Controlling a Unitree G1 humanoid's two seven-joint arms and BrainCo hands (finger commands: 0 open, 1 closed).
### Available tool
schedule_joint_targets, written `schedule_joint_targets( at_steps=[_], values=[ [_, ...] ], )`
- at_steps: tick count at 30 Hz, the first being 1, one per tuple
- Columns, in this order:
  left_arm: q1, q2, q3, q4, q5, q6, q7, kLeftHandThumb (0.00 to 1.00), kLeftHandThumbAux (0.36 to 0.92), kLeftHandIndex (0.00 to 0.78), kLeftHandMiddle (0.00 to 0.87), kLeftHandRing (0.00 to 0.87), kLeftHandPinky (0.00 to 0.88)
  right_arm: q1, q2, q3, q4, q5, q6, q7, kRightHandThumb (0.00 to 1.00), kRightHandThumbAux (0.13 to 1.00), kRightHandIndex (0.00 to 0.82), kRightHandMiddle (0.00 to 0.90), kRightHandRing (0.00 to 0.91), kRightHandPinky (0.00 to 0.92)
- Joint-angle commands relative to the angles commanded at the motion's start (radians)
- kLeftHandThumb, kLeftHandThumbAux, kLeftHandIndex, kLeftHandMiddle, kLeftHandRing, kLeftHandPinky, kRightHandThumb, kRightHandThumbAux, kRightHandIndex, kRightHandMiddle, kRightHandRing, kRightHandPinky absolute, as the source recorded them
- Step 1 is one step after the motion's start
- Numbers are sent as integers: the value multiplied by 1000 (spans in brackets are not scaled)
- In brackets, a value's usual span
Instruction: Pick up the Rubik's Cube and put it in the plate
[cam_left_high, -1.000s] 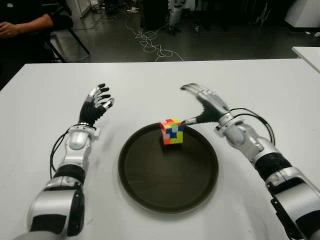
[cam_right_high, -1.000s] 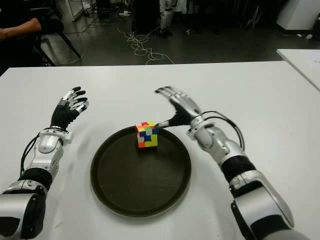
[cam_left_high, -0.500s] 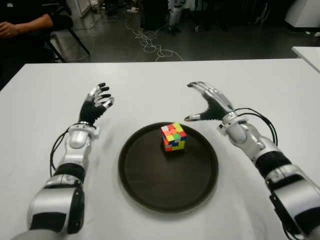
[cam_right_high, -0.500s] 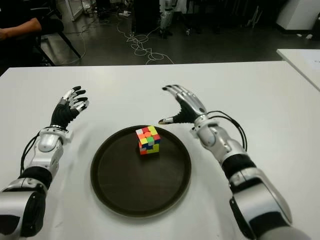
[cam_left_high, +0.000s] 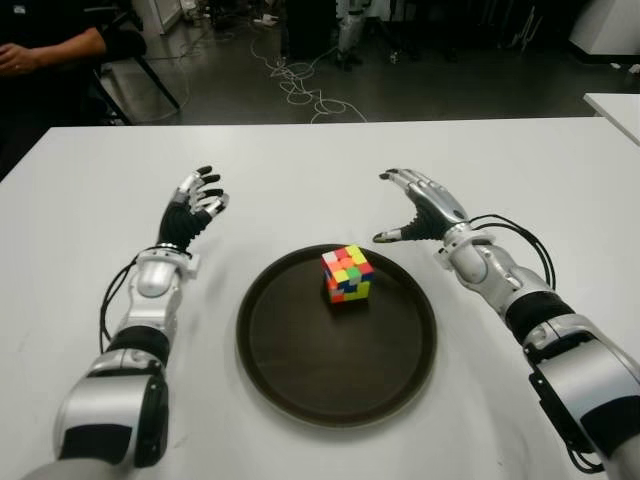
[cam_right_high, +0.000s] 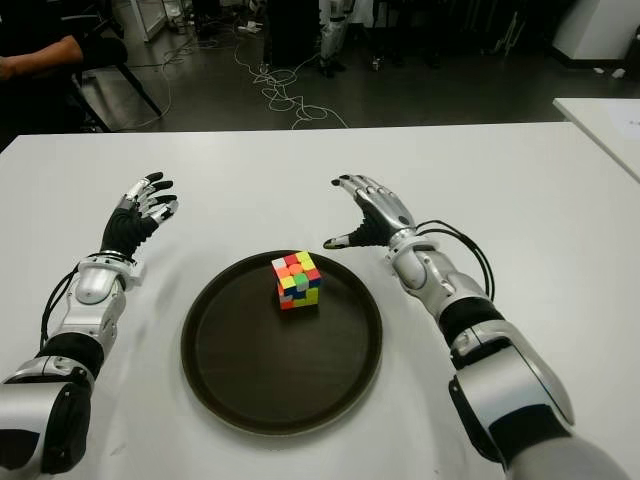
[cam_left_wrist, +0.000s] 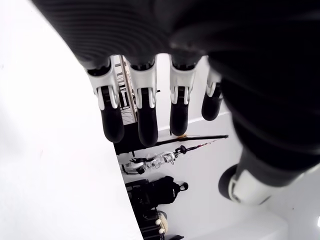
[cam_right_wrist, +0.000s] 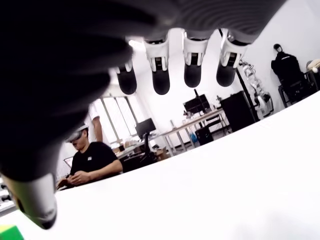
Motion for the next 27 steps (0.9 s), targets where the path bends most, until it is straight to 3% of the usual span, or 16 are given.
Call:
schedule_joint_targets(
  at_steps=[7, 13, 15, 17, 19, 23, 27],
  values=[
    [0, 1, 4, -3, -3, 1, -12, 233, 639, 121, 179, 202, 235, -22, 8, -22, 54, 29, 11, 10, 0, 662, 0, 0, 0, 0],
    [3, 0, 5, -7, -4, 0, -20, 236, 638, 117, 172, 194, 234, -29, 46, -81, 133, 96, 64, 14, 0, 653, 3, 10, 10, 18],
    [3, 0, 5, -7, -4, 2, -20, 240, 640, 118, 174, 195, 234, -28, 60, -118, 144, 138, 72, 29, 0, 662, 19, 32, 33, 39],
    [3, 0, 6, -7, -6, 2, -24, 244, 643, 121, 177, 195, 229, -25, 88, -212, 150, 247, 73, 94, 0, 680, 56, 72, 78, 86],
    [3, 0, 7, -7, -7, 2, -25, 246, 645, 123, 180, 196, 223, -24, 98, -251, 152, 291, 73, 125, 0, 696, 89, 107, 119, 129],
    [5, 0, 8, -6, -8, 1, -28, 238, 639, 122, 179, 193, 215, -22, 139, -404, 138, 472, 103, 227, 0, 744, 149, 174, 199, 229],
    [6, 0, 9, -7, -8, 1, -29, 231, 638, 120, 175, 189, 212, -25, 152, -454, 129, 529, 128, 259, 13, 771, 177, 214, 245, 285]
  ],
)
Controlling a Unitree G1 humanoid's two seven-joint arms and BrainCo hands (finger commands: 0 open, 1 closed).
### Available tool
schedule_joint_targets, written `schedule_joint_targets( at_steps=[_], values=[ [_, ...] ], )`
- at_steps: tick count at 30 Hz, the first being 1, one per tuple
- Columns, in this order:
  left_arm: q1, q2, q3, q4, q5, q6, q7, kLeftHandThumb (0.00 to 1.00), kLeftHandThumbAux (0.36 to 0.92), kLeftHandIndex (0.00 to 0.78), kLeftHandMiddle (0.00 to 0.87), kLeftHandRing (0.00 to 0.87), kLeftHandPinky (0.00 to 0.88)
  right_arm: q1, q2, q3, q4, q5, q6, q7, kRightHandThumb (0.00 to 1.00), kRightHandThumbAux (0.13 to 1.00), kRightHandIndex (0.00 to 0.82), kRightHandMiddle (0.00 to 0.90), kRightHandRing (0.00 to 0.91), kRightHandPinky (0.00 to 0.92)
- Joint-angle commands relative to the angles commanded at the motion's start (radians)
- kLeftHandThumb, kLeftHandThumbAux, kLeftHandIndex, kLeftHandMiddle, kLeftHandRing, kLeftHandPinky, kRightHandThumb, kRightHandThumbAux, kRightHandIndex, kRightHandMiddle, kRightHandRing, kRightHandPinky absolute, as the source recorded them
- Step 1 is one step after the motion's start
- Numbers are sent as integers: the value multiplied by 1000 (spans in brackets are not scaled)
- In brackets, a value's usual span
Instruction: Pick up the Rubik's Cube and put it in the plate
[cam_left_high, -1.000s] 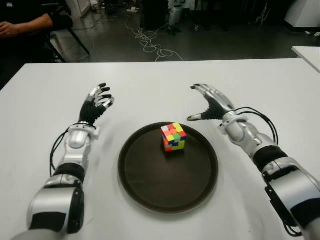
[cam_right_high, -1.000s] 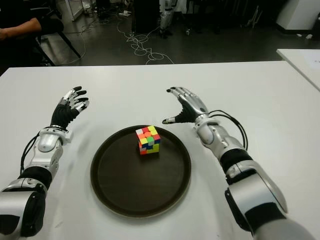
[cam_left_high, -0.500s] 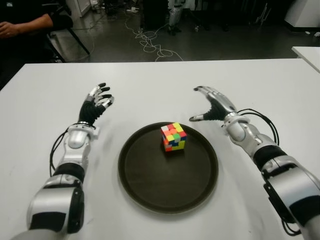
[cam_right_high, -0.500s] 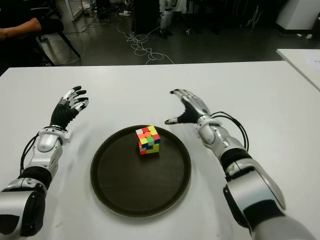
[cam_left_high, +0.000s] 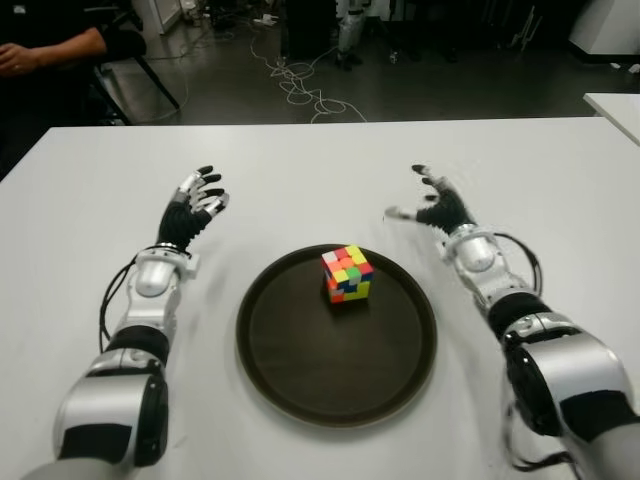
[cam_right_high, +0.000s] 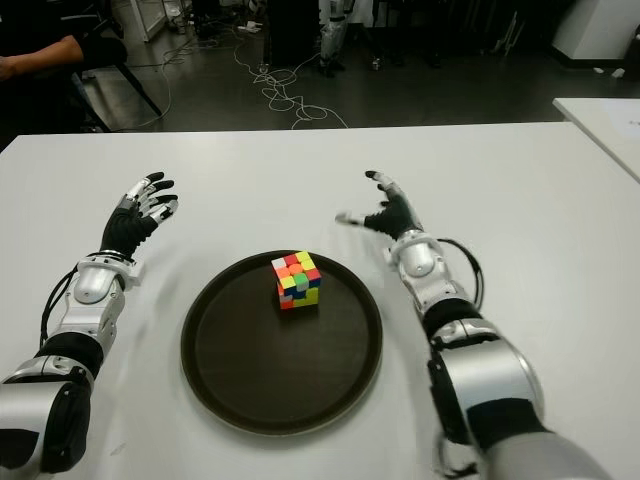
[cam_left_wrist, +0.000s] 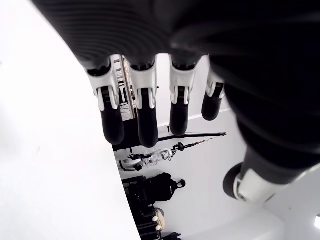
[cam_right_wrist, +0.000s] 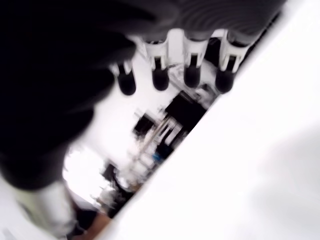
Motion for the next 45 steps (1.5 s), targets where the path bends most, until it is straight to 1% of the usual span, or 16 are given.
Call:
schedule_joint_targets(
  at_steps=[2, 4, 10, 24, 32, 36, 43, 45],
  values=[
    [1, 0, 0, -1, 0, 0, 0, 229, 643, 117, 173, 186, 207, -3, 8, -26, -5, 28, 17, 8, 29, 781, 184, 227, 259, 298],
    [1, 0, 0, -2, 1, 0, 1, 228, 646, 114, 168, 181, 196, -4, 12, -37, -7, 39, 25, 10, 41, 789, 186, 238, 271, 309],
    [2, -2, 0, -2, 2, 1, 7, 209, 642, 112, 166, 175, 190, -3, 16, -45, -14, 39, 35, 8, 61, 797, 184, 253, 287, 329],
    [-1, -3, 1, 4, 0, 17, 6, 250, 670, 106, 171, 181, 209, 0, 20, -39, -19, 21, 29, -8, 90, 796, 190, 264, 299, 336],
    [2, -8, 3, 1, -4, 14, 3, 254, 679, 112, 180, 182, 202, 3, 20, -37, -20, 19, 23, -8, 74, 787, 201, 270, 301, 338],
    [4, -9, 7, 0, -8, 10, 2, 246, 676, 119, 190, 190, 196, 4, 21, -35, -21, 17, 20, -13, 83, 786, 197, 271, 307, 346],
    [5, -10, 11, 1, -16, 18, -2, 253, 684, 113, 186, 184, 187, 5, 23, -29, -22, 9, 17, -27, 76, 783, 197, 273, 308, 344],
    [5, -9, 11, 0, -17, 20, -5, 255, 682, 110, 182, 185, 196, 6, 23, -27, -23, 6, 16, -30, 74, 781, 198, 271, 305, 341]
  ],
)
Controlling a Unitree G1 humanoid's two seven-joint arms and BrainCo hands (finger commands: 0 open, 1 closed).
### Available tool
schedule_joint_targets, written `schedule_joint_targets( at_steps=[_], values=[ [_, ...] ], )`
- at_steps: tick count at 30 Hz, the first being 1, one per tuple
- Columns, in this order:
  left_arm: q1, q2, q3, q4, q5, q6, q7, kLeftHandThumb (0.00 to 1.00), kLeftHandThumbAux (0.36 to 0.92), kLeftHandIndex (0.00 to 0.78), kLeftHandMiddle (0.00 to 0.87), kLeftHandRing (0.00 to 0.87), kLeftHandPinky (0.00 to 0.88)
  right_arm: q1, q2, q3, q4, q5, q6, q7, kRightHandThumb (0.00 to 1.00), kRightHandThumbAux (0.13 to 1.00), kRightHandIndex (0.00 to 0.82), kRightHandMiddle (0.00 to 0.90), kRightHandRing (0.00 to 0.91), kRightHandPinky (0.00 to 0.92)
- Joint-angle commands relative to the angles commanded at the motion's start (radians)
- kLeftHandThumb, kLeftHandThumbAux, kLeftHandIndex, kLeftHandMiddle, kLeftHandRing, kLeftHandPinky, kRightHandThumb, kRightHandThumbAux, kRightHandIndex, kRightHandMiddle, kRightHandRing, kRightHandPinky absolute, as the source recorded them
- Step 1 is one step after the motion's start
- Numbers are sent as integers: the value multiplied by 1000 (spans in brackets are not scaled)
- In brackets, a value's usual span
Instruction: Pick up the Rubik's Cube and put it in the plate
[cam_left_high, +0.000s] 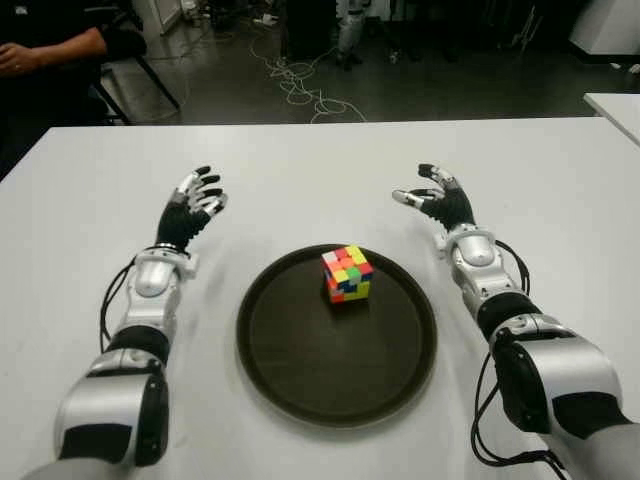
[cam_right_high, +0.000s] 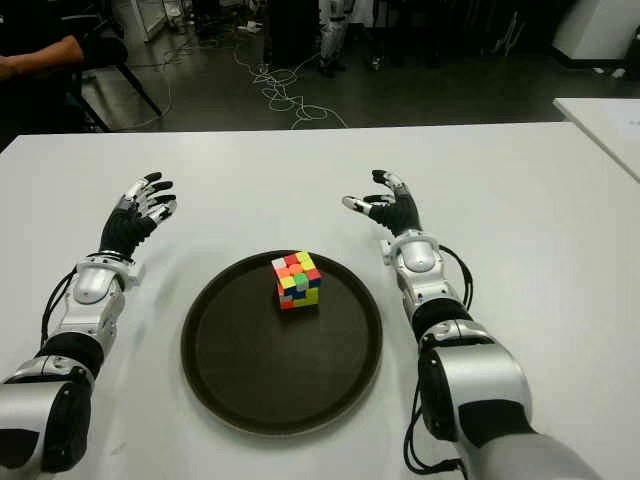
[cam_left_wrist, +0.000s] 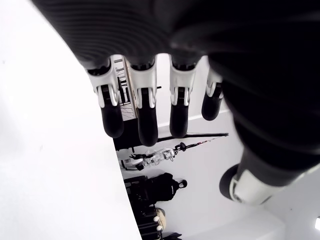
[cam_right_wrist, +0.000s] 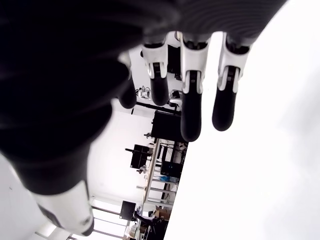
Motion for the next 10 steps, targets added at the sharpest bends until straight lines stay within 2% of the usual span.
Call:
schedule_joint_targets(
  at_steps=[10],
  values=[
    [1, 3, -1, -1, 7, -8, 1, 236, 666, 106, 181, 189, 197, 0, 3, 7, -2, -12, -6, -21, 56, 778, 197, 270, 299, 339]
  ],
)
